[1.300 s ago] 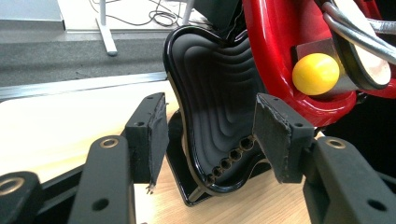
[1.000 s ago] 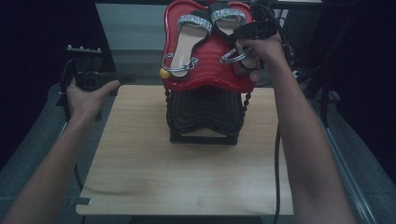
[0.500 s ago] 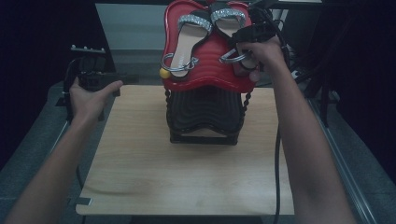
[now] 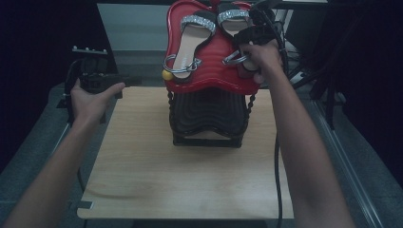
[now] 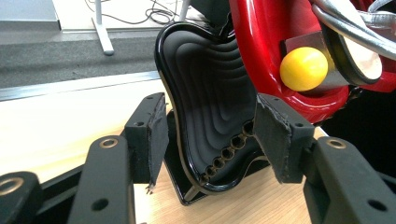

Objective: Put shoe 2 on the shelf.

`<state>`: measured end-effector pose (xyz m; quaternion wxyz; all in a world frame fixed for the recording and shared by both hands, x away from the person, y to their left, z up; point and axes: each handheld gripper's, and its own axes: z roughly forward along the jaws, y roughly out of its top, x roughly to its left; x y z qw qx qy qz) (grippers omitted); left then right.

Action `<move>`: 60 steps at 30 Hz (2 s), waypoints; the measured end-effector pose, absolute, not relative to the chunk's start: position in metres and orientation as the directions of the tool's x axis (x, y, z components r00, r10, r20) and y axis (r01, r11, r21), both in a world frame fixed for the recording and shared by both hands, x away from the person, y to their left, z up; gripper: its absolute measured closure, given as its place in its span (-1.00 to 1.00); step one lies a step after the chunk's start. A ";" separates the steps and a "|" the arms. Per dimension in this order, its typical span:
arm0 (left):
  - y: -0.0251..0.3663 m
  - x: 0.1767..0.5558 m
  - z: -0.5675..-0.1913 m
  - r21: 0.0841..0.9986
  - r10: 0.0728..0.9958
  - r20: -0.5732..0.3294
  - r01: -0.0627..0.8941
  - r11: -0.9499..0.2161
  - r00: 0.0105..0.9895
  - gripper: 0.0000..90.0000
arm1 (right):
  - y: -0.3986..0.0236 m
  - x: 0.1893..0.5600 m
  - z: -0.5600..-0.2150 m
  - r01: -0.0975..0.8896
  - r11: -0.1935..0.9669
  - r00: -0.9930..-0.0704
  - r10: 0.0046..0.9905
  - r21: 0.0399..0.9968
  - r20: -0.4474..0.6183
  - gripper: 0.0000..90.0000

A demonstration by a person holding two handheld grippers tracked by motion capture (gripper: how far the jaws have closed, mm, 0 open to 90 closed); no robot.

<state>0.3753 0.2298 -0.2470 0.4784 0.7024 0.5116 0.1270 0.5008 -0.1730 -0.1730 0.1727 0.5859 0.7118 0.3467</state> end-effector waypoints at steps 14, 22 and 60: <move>0.227 0.375 -0.246 0.802 0.839 -0.310 0.598 -0.022 0.447 0.00 | -0.188 0.492 -0.172 0.697 0.061 -0.338 0.907 0.714 0.253 -0.27; 0.228 0.374 -0.247 0.800 0.841 -0.309 0.599 -0.023 0.445 0.00 | -0.190 0.484 -0.179 0.736 0.084 -0.368 0.883 0.671 0.292 -0.19; 0.223 0.372 -0.252 0.797 0.843 -0.309 0.603 -0.023 0.440 0.00 | -0.289 0.424 -0.185 0.461 0.069 -0.636 0.721 0.885 0.275 0.16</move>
